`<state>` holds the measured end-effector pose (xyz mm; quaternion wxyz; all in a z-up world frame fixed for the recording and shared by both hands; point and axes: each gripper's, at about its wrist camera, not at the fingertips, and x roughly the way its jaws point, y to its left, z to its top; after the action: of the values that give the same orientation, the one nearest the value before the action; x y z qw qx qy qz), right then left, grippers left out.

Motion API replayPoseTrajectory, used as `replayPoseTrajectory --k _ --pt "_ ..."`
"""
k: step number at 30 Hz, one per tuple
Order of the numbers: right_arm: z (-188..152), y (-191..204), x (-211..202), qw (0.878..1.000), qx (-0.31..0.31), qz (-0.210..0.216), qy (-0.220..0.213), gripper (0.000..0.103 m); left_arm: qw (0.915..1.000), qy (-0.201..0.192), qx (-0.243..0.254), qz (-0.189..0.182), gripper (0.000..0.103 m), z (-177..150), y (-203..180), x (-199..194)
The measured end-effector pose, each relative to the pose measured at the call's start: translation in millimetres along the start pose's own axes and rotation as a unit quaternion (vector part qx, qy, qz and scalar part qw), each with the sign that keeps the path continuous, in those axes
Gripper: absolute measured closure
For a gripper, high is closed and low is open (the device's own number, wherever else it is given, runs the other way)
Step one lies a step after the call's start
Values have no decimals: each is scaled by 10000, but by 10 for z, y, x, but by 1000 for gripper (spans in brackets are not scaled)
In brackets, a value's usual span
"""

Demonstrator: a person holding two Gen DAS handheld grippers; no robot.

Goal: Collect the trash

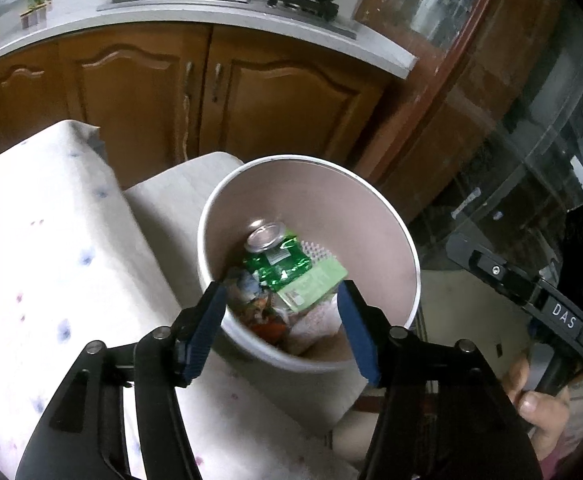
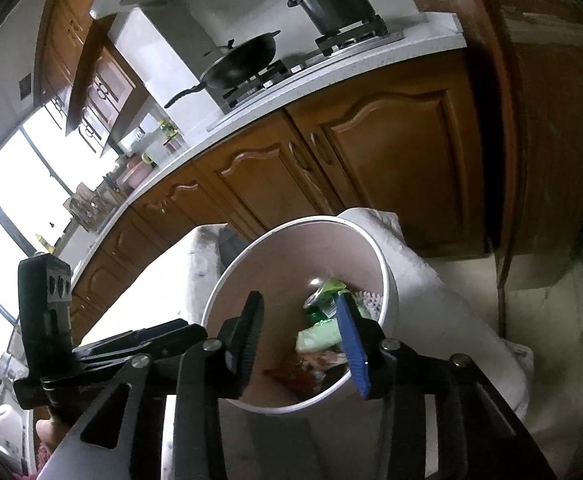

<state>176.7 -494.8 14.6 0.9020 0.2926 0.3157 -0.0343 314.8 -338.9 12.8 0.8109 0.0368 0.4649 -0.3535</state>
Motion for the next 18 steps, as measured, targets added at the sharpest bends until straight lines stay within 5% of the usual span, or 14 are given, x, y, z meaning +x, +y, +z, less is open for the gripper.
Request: replayPoseTrajectory --k 9,18 --pt "-150 174 -95 9994 75 267 -191 28 9988 -314 -321 214 33 -265 211 -375" --pt "-339 434 -148 9986 69 473 -232 18 9964 -508 -583 353 28 -535 408 -709"
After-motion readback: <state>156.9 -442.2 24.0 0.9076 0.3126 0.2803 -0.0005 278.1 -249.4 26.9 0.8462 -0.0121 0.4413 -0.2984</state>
